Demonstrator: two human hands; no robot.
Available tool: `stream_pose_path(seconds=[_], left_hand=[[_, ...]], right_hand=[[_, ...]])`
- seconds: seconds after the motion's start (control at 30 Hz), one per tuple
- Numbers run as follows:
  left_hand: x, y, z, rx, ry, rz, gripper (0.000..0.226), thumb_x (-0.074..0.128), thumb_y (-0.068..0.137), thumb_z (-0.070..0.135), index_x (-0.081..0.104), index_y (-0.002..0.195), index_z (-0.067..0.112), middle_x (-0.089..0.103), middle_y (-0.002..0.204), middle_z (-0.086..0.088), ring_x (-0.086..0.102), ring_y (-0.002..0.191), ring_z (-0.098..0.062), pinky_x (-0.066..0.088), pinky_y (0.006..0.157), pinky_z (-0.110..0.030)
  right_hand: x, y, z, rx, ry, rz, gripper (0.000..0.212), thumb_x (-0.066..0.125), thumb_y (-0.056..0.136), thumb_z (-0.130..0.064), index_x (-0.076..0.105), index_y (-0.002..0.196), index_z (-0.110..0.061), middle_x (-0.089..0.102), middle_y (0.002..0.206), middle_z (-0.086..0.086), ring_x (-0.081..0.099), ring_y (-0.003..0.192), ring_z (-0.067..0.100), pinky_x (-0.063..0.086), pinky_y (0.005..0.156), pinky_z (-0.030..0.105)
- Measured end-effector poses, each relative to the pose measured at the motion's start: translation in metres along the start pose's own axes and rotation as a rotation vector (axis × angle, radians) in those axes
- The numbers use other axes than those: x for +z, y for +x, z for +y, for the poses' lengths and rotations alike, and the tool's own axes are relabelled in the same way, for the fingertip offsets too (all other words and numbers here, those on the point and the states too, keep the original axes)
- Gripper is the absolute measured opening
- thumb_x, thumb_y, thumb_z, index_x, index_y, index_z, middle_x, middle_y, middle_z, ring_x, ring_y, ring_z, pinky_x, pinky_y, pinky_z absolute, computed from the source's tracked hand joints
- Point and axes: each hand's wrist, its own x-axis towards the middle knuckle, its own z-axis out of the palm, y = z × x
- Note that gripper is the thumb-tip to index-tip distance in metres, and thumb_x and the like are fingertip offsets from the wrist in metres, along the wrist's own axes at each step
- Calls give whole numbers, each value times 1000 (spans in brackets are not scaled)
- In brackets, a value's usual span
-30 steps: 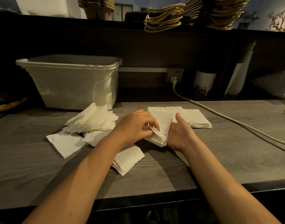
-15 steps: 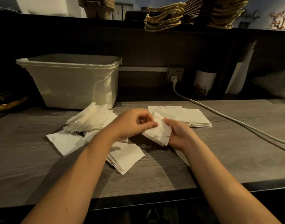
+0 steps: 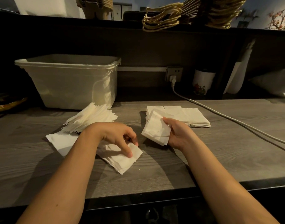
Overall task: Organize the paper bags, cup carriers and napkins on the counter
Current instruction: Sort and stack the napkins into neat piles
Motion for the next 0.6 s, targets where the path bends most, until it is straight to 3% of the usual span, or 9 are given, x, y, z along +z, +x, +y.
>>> stream_pose_path(seconds=[0.17,0.3,0.37,0.47,0.6], left_hand=[[0,1,0,31,-97,60,22,74,77,19,55,76,27,56,88,4,48,79,-9,40,70,-21],[0,2,0,45,-153,118,18,74,78,20,56,77,25,56,75,13,49,71,-4,40,66,-18],[-1,1,0,43,-170,93,18,74,78,21,60,86,28,61,85,17,54,78,0,42,70,-14],[-2,-2,0,22,-147,22,34,73,79,24,59,108,36,58,108,22,52,101,7,39,75,-3],[-4,-6,-3,-32,-46,15,39,75,76,28,58,110,38,58,113,16,51,103,-1,38,79,-11]], right_hand=[[-1,-1,0,4,2,-14,30,45,97,-12,43,127,-5,60,96,17,60,85,30,46,72,48],[-1,-1,0,3,-10,-10,29,45,98,-12,42,126,-6,60,97,16,59,86,30,46,74,47],[-2,0,0,5,-16,-6,27,45,97,-13,43,124,-7,60,98,16,59,87,30,46,70,47],[-3,1,0,13,-9,-11,19,44,98,-13,43,117,-9,60,97,16,60,86,30,47,67,47],[-2,1,-1,13,-11,0,23,44,98,-12,44,121,-8,60,95,16,60,83,30,47,64,47]])
